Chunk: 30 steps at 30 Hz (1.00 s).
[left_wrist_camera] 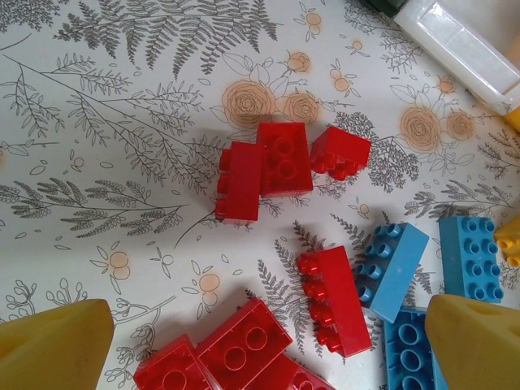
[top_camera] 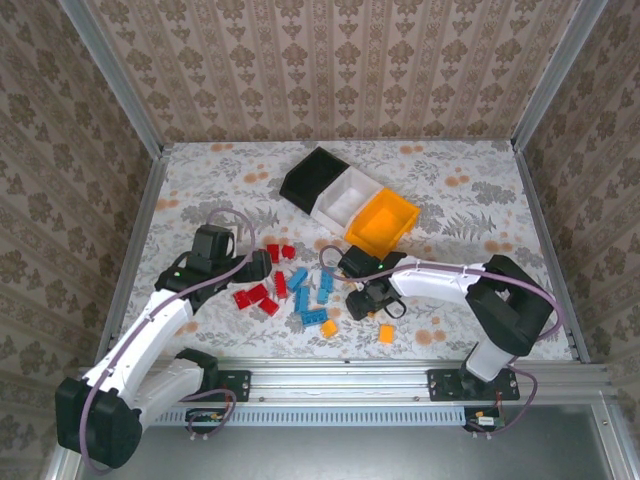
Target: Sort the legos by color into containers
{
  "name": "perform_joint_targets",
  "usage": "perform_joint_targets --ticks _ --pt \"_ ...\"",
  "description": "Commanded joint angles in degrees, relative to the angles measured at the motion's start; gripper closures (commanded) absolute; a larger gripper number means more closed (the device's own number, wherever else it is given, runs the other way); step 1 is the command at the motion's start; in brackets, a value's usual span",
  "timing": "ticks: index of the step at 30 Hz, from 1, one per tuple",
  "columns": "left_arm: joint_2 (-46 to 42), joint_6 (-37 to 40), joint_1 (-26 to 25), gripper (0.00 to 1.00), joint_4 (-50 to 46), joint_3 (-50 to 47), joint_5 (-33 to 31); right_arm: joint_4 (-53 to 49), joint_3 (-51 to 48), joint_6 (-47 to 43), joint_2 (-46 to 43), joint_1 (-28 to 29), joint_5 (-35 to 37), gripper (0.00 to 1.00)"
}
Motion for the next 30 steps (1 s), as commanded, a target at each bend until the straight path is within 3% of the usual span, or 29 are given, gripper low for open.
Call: perform_joint_targets --ticks 1,6,14,19,23,30 --pt "-1.16 -0.97 0.73 0.0 -0.41 -1.05 1.14 -0.1 1.61 -0.35 0.93 0.36 1.02 0.49" --pt "-1.88 -0.99 1.41 0.0 -0.65 -1.43 1.55 -1.27 1.61 0.14 -0.49 0.42 0.73 0.65" --pt "-2.13 -1.34 2.05 0.0 -0.26 -1.48 2.67 -7.44 3.69 3.3 -10.63 -0.76 0.46 0.68" --pt "-1.92 -1.93 2.28 0.0 0.68 -0.88 4.02 -11.89 13.41 5.36 -17.26 -7.93 -2.02 0.67" --pt "-1.39 -2.82 2.28 0.0 1.86 -0.71 5.72 -13.76 23.12 7.16 -12.77 -16.73 -3.74 0.66" --pt "-1.17 -3.05 2.31 0.0 1.19 -0.52 7.24 -13.81 35.11 5.52 4.97 -24.72 -4.38 0.67"
